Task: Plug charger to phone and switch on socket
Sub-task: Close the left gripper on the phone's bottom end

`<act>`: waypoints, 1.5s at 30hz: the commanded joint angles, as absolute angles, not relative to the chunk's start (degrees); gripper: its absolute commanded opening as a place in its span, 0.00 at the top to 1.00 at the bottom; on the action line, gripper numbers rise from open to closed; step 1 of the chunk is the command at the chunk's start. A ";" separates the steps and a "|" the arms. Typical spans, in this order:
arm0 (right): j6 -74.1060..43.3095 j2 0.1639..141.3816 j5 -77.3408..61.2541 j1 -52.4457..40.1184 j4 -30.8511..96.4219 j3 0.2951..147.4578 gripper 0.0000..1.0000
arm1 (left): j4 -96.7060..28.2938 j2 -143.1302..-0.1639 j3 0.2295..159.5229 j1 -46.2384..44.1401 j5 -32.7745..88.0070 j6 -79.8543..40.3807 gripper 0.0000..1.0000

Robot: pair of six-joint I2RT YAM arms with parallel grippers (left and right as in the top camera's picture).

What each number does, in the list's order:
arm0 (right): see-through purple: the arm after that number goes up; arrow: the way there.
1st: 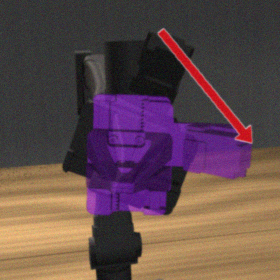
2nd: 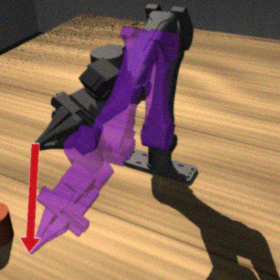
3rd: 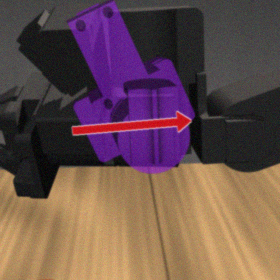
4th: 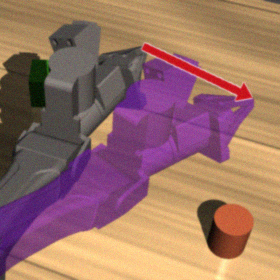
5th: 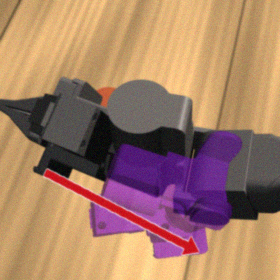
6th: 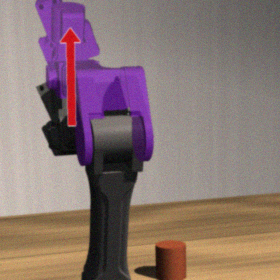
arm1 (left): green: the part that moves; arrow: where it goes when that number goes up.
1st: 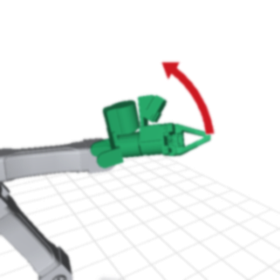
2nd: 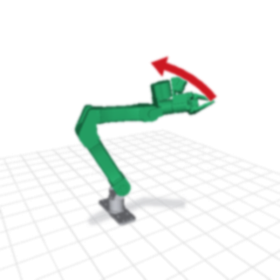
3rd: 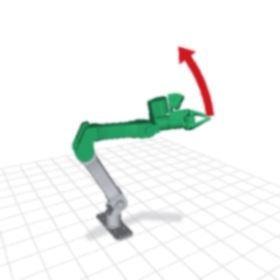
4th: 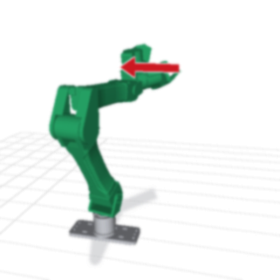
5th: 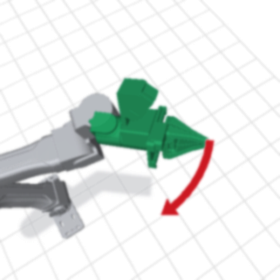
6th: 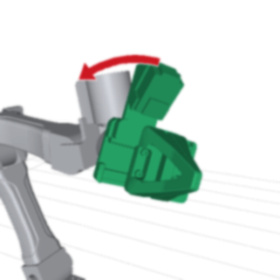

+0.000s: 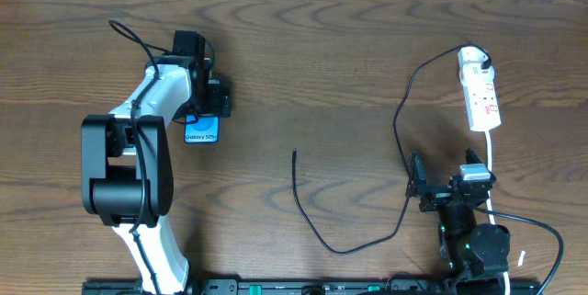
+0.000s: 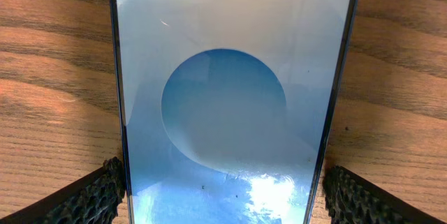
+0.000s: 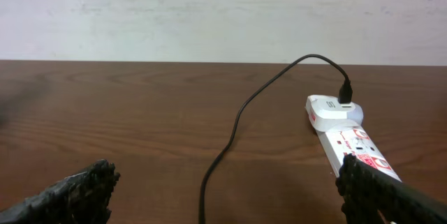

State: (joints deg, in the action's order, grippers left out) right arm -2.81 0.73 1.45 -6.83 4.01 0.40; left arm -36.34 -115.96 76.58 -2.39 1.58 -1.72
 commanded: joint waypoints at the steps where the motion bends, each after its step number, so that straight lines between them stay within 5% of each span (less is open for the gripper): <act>1: -3.60 0.38 1.34 -7.18 4.21 0.32 0.01 | -36.75 -117.67 76.01 -2.22 1.23 -2.20 0.07; 18: -3.60 0.38 1.34 -7.18 4.21 0.32 0.01 | -36.77 -117.67 76.01 -2.20 1.21 -2.17 0.08; 29: -3.60 0.38 1.34 -7.18 4.21 0.32 0.01 | -36.75 -117.67 76.01 -2.20 1.21 -2.17 0.22; 45: -3.60 0.38 1.32 -7.18 4.21 0.32 0.01 | -36.77 -117.67 76.01 -2.20 1.21 -2.17 0.28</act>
